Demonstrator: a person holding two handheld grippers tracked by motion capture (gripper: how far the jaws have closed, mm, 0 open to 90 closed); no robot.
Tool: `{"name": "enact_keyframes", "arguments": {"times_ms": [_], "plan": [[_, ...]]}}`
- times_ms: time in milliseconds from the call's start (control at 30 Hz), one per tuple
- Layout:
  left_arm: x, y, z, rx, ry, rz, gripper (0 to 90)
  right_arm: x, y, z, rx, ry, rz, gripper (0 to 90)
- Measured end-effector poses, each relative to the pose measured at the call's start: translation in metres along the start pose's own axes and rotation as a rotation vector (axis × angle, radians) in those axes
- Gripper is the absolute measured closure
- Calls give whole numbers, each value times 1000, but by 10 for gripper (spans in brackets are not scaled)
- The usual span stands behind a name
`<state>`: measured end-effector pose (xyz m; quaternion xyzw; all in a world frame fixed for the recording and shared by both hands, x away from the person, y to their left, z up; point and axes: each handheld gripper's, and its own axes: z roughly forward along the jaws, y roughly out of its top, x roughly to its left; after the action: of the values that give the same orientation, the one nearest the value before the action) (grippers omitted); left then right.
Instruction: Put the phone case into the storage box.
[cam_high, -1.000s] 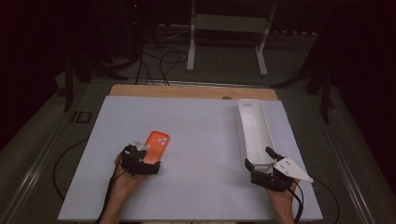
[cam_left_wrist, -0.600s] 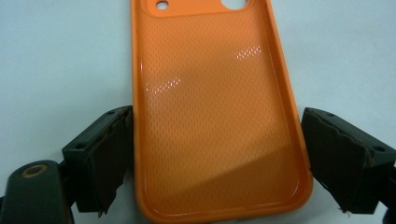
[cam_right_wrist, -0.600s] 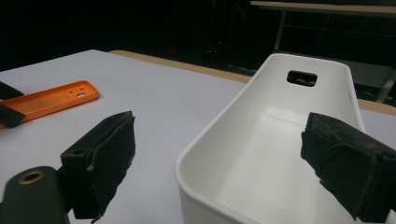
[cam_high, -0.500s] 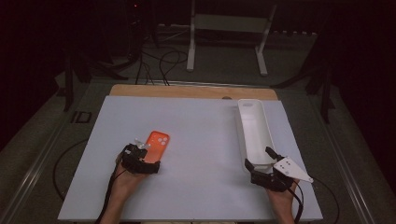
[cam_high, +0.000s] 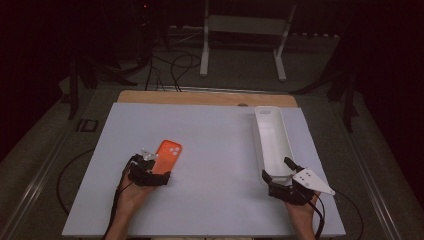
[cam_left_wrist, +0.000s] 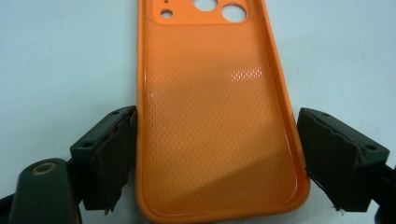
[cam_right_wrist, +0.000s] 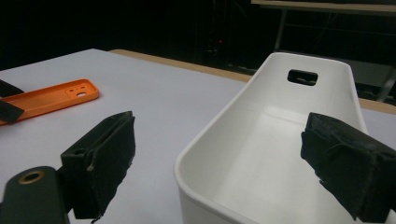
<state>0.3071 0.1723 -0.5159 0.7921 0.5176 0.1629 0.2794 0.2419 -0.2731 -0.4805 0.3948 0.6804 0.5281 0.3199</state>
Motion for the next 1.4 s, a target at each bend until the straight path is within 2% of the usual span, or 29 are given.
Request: {"name": "enact_keyframes", "arguments": {"times_ms": [400, 833, 1100, 1400], "plan": [[4, 2, -12, -77, 32, -22, 164, 0, 0, 1, 3, 1, -1, 101], [1, 5, -21, -114, 34, -15, 166, 1, 1, 1, 3, 2, -2, 102], [-4, 8, -27, -143, 30, 4, 166, 2, 2, 1, 1, 6, 5, 101], [-12, 14, -38, -178, 16, 35, 166, 6, 9, 7, 8, 46, 13, 101]]}}
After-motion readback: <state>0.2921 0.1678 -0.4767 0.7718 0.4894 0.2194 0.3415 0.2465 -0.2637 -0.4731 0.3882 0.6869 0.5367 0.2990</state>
